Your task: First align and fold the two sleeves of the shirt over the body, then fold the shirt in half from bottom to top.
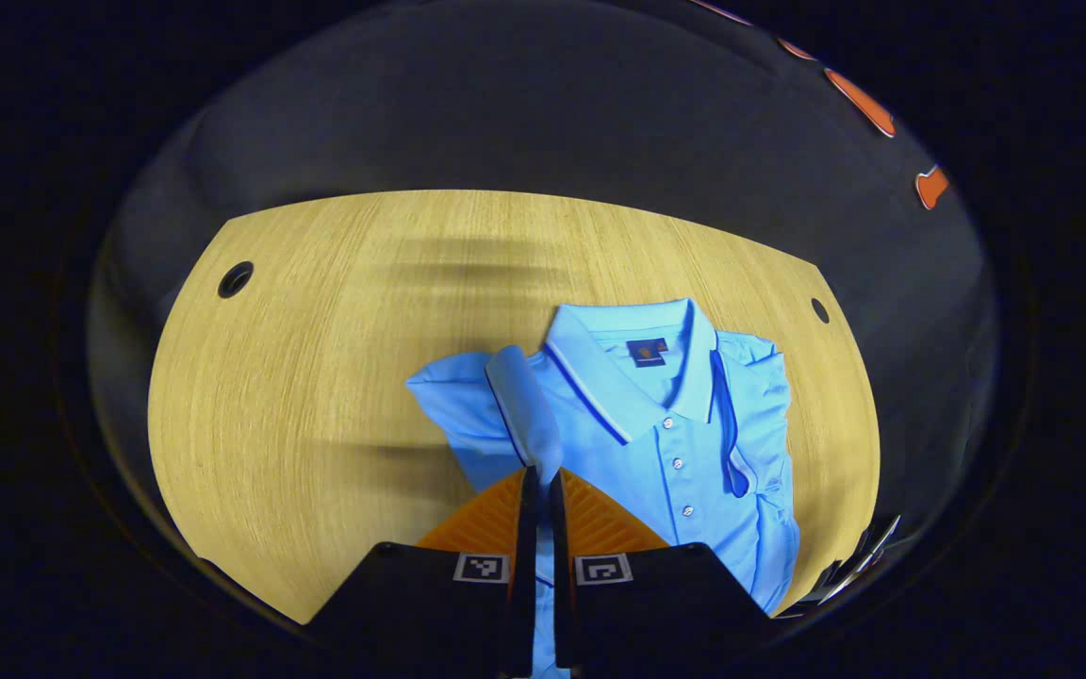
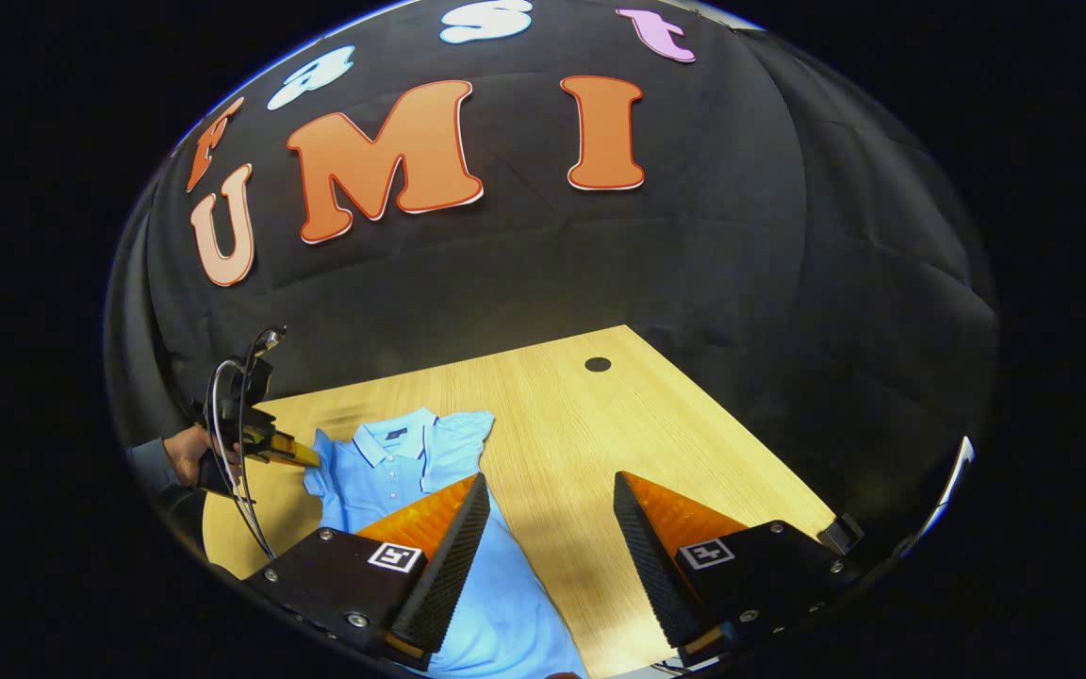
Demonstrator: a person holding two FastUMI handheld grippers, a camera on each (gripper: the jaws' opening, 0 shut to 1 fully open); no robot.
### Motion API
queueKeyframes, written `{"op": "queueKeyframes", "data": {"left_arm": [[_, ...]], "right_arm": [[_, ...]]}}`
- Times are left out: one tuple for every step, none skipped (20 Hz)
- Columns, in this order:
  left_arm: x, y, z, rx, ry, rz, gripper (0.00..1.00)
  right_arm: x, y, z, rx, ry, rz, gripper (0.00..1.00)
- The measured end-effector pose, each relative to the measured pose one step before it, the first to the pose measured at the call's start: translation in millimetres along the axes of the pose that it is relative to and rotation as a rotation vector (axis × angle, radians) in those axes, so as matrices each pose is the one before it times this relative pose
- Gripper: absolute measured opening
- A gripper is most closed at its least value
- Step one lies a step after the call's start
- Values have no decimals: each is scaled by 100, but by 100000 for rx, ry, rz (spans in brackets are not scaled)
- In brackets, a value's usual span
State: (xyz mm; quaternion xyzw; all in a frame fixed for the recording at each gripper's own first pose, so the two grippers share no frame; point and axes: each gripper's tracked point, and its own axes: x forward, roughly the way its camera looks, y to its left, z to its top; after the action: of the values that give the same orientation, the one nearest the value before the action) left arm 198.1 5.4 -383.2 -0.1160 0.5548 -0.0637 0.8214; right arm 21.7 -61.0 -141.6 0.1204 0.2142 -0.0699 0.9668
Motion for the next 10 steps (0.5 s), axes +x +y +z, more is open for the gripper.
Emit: {"op": "queueKeyframes", "data": {"left_arm": [[383, -724, 90, 794, 602, -136, 11], [322, -771, -38, 764, 829, -716, 12], [448, -684, -83, 663, 1001, -306, 12], [512, -707, -43, 326, 603, -1259, 13], [314, -962, 28, 80, 352, -2159, 13], [318, -669, -119, 341, 368, -1900, 24], [131, -864, -32, 253, 553, -2848, 22], [-18, -817, -184, 140, 353, -2687, 41], [-185, -295, -109, 593, -201, -1070, 60], [-153, 107, -111, 1531, -556, 932, 78]], "right_arm": [[-197, -296, -309, -82, 581, -720, 84], [-110, -235, -329, 191, 737, -677, 84], [-167, -193, -333, 419, 634, -576, 85], [-194, -221, -326, 441, 389, -500, 85], [-57, -266, -426, 559, 792, -806, 85], [-17, -201, -483, 767, 905, -478, 85], [-114, -91, -398, 784, 998, -374, 86], [-93, -102, -406, 621, 851, -87, 86], [-5, -55, -291, 365, 754, -40, 86], [55, -79, -467, 126, 1131, 304, 86]]}}
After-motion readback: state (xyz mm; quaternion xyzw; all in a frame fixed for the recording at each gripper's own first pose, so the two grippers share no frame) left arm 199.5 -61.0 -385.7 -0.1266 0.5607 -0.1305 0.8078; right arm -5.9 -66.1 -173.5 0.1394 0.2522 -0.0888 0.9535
